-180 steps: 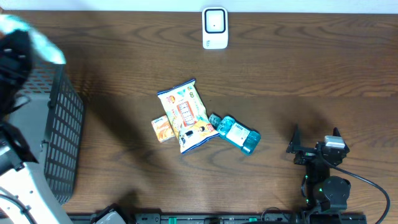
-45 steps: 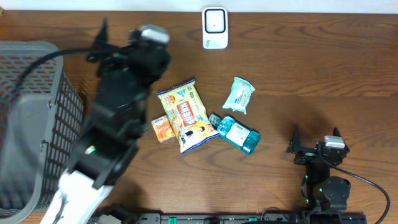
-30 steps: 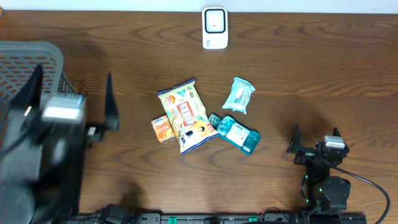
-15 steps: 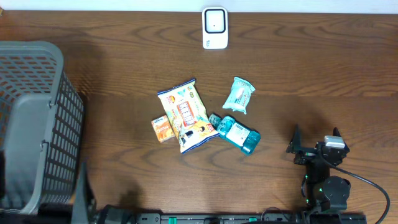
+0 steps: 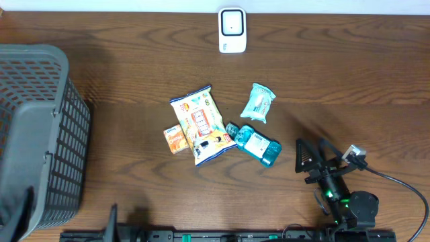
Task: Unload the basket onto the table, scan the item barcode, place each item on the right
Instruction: 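Raise the right arm and move the right gripper over the teal bottle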
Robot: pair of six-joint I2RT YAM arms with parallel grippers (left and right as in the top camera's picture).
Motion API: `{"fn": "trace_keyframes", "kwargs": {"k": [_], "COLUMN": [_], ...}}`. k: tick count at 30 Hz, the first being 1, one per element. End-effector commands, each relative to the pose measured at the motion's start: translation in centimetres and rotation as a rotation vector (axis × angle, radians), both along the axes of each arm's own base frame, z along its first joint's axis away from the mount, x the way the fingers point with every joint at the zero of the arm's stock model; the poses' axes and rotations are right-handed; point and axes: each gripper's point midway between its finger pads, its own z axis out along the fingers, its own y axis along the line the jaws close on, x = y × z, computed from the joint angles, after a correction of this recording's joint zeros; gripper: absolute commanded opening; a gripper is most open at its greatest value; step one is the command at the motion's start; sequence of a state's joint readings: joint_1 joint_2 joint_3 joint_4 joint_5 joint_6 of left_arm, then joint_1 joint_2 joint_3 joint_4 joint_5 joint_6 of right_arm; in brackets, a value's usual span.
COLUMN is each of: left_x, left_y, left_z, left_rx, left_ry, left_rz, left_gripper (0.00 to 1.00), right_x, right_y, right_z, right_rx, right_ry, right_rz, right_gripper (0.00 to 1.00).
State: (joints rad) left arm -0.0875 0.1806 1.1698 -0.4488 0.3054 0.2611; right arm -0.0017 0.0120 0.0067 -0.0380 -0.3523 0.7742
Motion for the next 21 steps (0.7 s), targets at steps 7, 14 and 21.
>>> {"fn": "trace_keyframes", "kwargs": {"k": [7, 14, 21], "left_x": [-4.7, -5.8, -5.7], "left_y": [-0.8, -0.7, -0.7], "left_z": [-0.2, -0.3, -0.5], "left_rx": [0.015, 0.011, 0.012], "left_ry": [-0.099, -0.121, -0.111], "left_rz": [-0.092, -0.128, -0.131], "left_gripper": [0.98, 0.98, 0.98], "right_x": [-2.2, -3.7, -3.4], "right_y": [3.4, 3.5, 3.6], "right_z": [5.5, 11.3, 17.0], "right_rx": [0.07, 0.014, -0.121], "right_ry": [-0.205, -0.284, -0.214], "right_rz": [0.231, 0.234, 0.232], "right_gripper": [0.99, 0.99, 0.99]}}
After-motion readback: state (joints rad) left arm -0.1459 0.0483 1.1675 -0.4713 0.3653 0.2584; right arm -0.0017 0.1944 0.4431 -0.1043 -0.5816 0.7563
